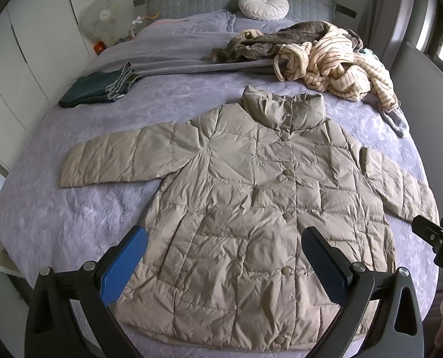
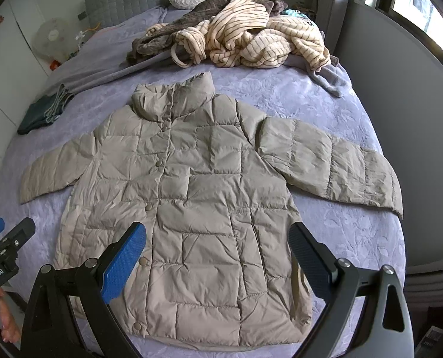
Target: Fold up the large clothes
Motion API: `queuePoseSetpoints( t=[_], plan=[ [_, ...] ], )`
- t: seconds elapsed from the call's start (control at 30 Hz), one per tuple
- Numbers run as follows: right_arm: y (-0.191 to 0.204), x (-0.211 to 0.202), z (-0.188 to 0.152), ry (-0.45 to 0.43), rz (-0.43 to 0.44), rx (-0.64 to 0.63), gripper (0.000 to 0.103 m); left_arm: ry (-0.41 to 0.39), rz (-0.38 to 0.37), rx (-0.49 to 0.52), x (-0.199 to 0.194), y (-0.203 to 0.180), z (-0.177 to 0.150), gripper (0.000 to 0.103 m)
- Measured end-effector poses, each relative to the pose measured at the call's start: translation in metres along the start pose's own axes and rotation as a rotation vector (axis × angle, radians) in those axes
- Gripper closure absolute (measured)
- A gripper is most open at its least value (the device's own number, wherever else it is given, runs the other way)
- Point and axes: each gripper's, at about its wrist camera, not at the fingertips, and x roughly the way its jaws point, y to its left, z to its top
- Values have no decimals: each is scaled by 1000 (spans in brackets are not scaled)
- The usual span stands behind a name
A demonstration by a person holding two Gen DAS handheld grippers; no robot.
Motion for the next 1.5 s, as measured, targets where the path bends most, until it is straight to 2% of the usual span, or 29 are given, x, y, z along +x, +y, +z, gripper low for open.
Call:
queuePoseSetpoints(
  t=[1.5],
  plan=[
    [-1,0,0,0,2,1,6,1,1,-8,0,5,2,0]
  ],
)
